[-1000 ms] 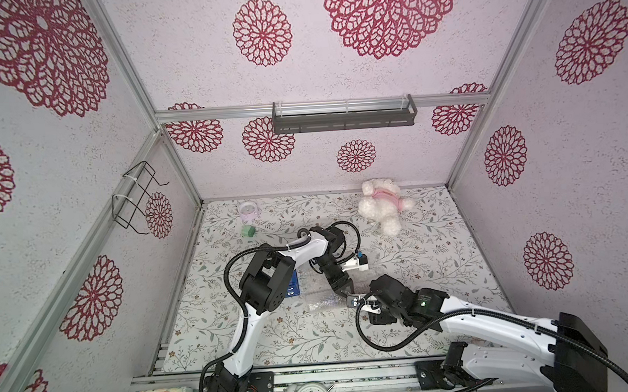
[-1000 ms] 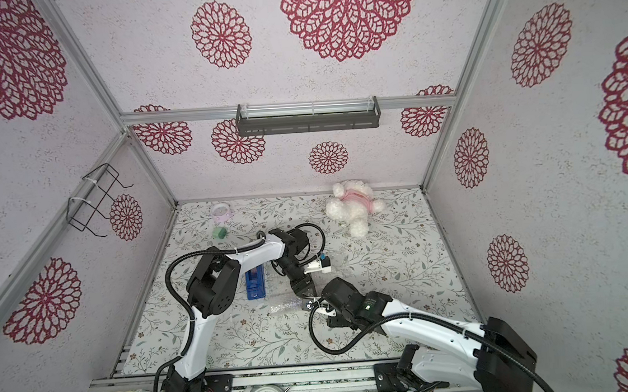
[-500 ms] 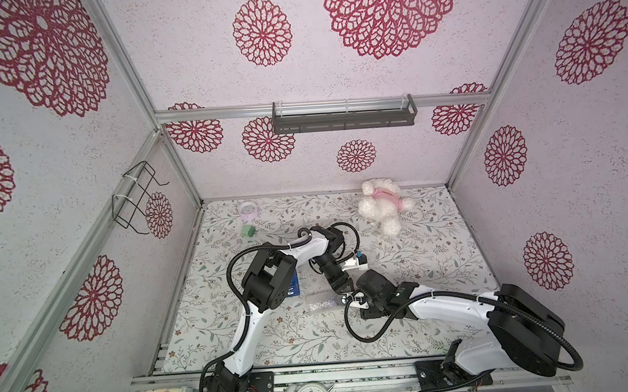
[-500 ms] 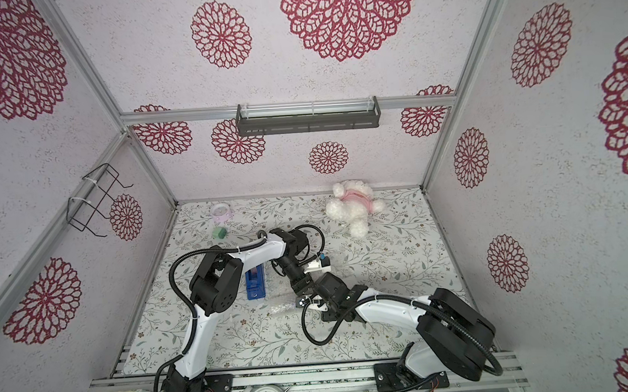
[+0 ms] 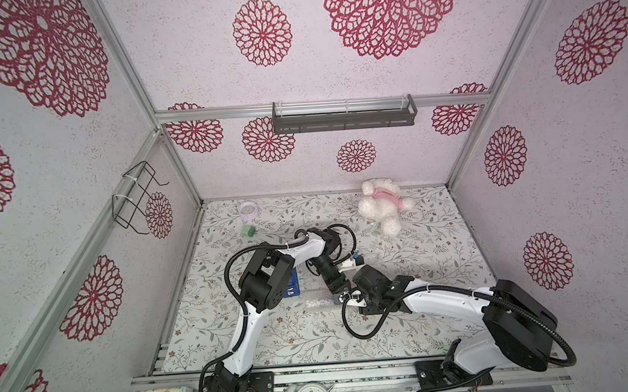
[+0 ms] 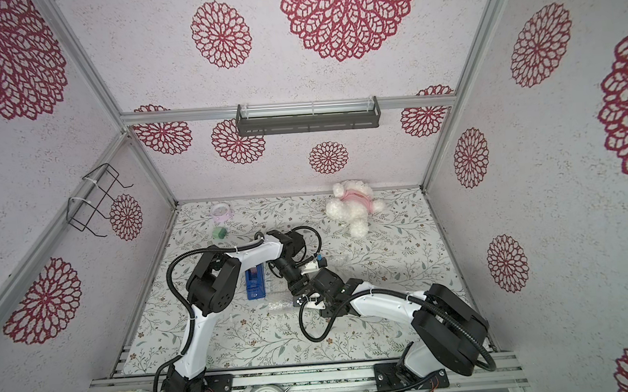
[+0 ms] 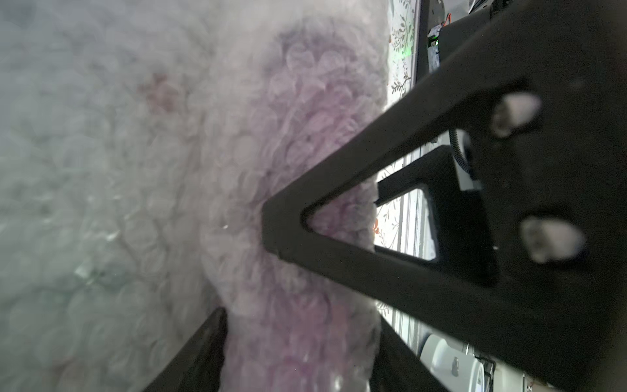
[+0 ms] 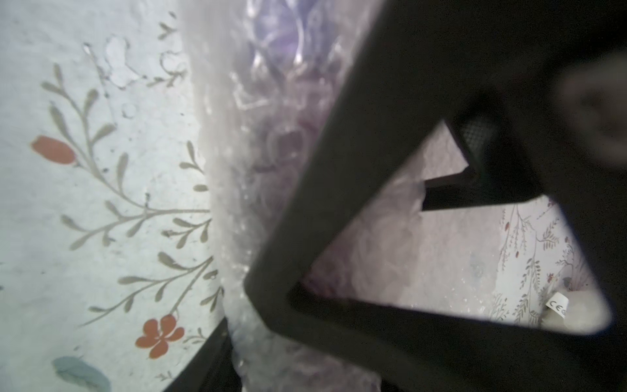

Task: Wrap wine bottles in bubble wrap
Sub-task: Wrap the wine bottle in bubble wrap.

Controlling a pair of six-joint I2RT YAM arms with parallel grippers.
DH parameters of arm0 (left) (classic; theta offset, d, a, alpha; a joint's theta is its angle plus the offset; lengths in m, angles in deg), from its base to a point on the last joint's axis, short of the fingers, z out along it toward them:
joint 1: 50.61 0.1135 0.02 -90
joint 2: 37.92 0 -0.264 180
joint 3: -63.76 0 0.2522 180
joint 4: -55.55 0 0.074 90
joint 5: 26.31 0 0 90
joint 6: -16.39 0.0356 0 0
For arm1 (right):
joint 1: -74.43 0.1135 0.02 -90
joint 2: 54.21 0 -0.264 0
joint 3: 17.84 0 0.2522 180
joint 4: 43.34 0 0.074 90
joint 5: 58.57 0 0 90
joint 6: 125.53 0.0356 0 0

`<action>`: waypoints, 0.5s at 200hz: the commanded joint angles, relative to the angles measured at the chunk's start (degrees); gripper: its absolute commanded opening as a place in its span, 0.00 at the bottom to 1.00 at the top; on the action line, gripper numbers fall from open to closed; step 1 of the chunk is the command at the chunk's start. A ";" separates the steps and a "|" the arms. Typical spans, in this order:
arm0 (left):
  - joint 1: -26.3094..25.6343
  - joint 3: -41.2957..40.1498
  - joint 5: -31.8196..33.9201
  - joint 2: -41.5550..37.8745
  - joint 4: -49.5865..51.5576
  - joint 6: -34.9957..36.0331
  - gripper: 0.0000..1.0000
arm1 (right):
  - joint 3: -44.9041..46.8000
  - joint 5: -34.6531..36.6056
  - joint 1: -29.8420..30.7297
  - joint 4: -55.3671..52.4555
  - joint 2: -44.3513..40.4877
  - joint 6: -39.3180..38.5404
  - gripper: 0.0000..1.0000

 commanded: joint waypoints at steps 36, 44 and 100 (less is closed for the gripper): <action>2.76 -3.16 4.22 -8.93 -4.09 -1.72 0.97 | -5.21 -9.15 -0.36 -15.84 4.07 6.44 0.41; 3.42 -3.86 4.44 -10.27 -5.73 -2.58 0.97 | -5.81 -10.32 -0.44 -16.85 4.43 7.06 0.41; 10.42 -19.30 17.50 -26.50 -32.70 -18.47 0.97 | -9.85 -21.47 -4.76 -21.37 7.03 10.67 0.40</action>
